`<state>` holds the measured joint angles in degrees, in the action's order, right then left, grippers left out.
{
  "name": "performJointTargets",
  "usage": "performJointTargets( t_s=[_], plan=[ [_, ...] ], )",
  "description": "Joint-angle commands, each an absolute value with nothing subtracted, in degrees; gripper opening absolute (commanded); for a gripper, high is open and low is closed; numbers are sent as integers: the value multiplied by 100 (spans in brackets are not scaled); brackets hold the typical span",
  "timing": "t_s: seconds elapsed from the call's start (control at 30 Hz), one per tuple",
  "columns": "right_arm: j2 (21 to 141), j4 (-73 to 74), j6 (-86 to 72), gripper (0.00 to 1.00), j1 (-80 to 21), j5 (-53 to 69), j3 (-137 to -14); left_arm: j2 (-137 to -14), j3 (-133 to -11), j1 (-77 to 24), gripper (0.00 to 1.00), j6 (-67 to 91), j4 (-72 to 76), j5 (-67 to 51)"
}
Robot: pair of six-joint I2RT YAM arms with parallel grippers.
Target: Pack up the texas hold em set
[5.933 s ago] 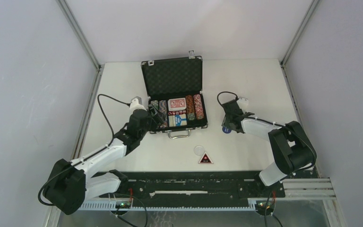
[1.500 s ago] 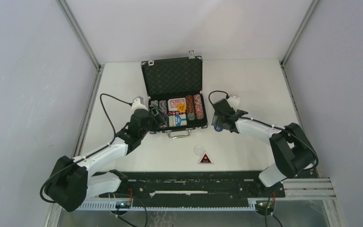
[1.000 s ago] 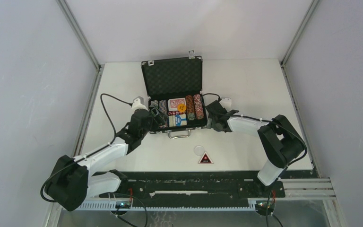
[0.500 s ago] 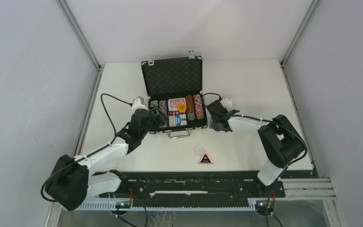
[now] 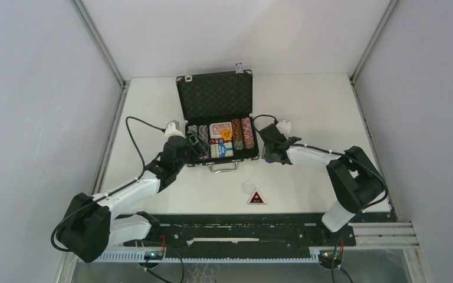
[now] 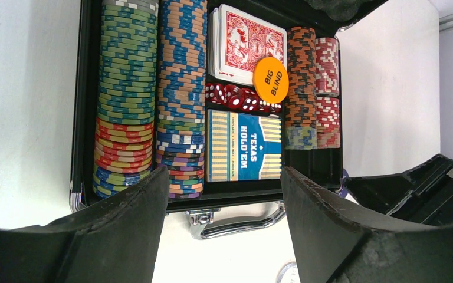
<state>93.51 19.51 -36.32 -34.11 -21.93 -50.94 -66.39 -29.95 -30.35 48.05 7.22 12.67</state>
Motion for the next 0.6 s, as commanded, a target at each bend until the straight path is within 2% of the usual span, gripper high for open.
performJointTargets(
  t_s=[0.0, 0.07, 0.13, 0.57],
  plan=[
    [9082, 1940, -3525, 62, -3418, -2260, -5179, -6610, -3009, -3010, 74, 4814, 896, 1228],
    [9172, 1977, -3480, 70, -3442, -2254, -5253, -6604, -3009, -3011, 74, 4816, 896, 1219],
    [9298, 2035, -3446, 72, -3485, -2304, -5348, -6602, -3010, -3013, 74, 4816, 896, 1222],
    [9837, 2056, -3449, 72, -3524, -2340, -5461, -6635, -3028, -3009, 74, 4808, 886, 1224]
  ],
)
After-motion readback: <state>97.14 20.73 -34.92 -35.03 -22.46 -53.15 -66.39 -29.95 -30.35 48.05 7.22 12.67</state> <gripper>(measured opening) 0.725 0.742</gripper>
